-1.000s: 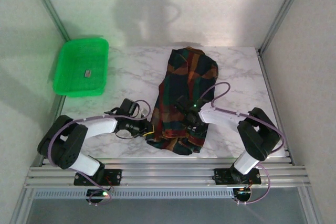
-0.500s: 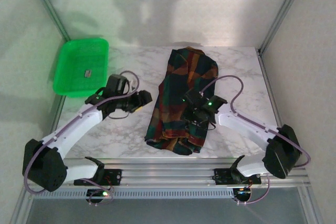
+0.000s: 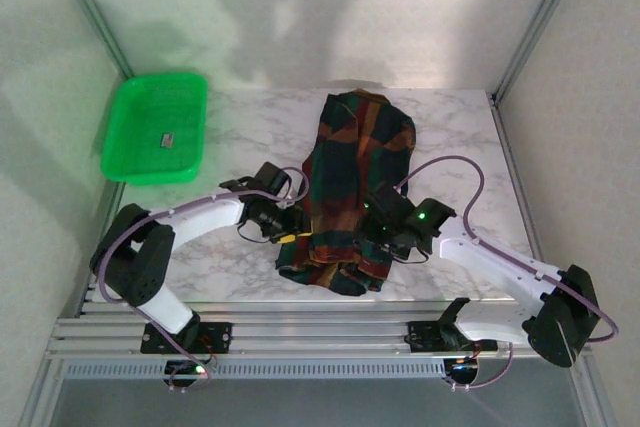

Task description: Fold and stack the long sleeve shirts

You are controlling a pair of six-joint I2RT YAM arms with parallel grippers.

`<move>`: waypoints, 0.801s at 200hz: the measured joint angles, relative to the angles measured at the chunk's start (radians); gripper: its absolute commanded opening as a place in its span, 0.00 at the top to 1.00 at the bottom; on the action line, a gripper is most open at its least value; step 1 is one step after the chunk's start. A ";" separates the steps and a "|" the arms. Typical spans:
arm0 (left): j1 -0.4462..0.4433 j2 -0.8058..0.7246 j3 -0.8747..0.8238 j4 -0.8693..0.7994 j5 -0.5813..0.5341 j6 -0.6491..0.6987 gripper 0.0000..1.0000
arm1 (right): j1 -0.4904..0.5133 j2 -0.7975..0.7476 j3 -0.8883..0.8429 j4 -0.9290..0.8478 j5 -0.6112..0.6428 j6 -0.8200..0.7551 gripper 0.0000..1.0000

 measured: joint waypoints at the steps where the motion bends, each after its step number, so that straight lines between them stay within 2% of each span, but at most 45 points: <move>1: 0.000 0.002 -0.001 0.002 0.000 -0.002 0.51 | 0.000 0.000 0.000 0.000 0.000 0.000 0.25; 66: -0.014 0.071 -0.029 0.101 0.032 -0.063 0.54 | 0.003 0.000 0.000 0.000 0.000 0.002 0.26; 160: -0.038 0.107 -0.029 0.138 0.073 -0.110 0.59 | 0.006 -0.002 -0.080 0.015 0.000 0.029 0.26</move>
